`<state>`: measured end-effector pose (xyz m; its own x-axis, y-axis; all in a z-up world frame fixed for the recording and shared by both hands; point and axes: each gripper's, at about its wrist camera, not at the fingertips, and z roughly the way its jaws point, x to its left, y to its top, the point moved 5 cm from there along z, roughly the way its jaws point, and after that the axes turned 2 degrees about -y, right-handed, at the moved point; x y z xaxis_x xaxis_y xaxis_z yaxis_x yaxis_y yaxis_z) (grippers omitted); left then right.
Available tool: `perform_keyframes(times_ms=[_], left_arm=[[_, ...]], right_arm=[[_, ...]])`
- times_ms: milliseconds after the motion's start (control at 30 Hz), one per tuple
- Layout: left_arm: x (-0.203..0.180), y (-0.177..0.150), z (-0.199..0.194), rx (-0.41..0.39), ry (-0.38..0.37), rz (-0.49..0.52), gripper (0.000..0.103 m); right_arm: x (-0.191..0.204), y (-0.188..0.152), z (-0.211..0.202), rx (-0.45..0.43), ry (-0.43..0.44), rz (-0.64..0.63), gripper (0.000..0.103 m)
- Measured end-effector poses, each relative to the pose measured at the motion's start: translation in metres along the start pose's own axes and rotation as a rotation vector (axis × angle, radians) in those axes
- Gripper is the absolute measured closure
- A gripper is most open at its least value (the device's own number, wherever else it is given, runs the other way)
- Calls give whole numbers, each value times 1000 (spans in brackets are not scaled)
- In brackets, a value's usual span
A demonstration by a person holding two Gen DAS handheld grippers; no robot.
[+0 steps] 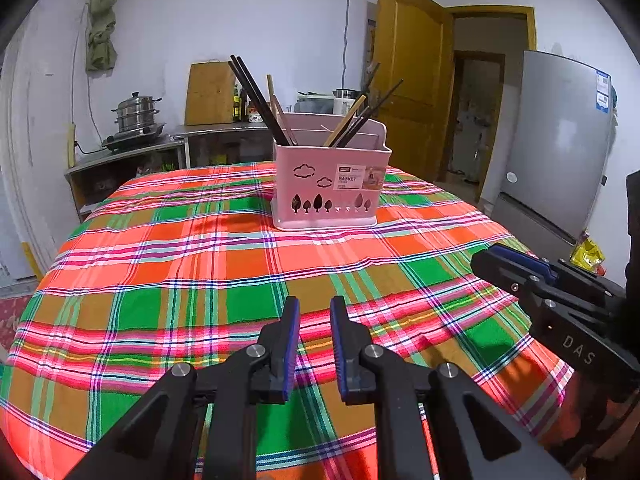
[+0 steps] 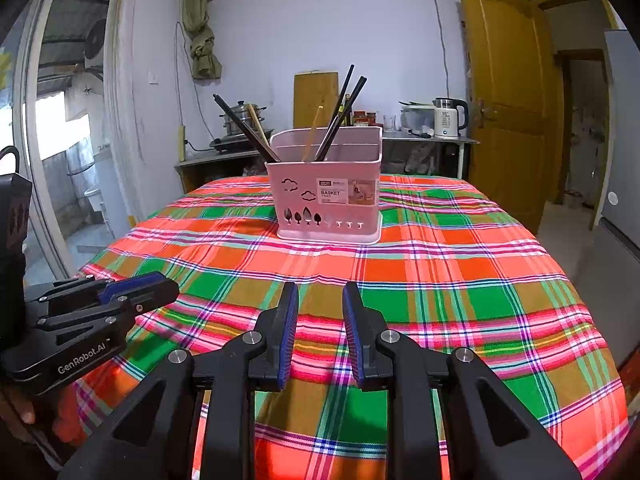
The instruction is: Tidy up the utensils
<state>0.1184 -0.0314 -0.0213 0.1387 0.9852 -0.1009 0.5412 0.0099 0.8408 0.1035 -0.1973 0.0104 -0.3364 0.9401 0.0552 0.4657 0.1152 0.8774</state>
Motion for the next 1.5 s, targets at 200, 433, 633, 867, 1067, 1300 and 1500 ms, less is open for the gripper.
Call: perform_keyframes(times_ms=[200,433,633,867,1067,1300,1500], left_arm=[[0,0,-1,-4,4,-6,88],[1,0,-2,-11,8,0,88],[0,1,-2,-15,12,2,88],[0,1,-3,-19,16,4,88],[-1,0,-3,-21,19,6,88],[-1,1,-3,-21,20,5,88],[-2,1,-3,-23,25,8,88]], right_arm=[[-1,1,1,0,-2,6,80],[-1,1,0,2,-4,-1,80],[-1,0,1,3,-3,-2,79],[0,0,1,5,-3,2,79],[0,0,2,6,-2,3,79],[0,0,3,7,-2,2,79],[0,0,3,8,-2,3,79]])
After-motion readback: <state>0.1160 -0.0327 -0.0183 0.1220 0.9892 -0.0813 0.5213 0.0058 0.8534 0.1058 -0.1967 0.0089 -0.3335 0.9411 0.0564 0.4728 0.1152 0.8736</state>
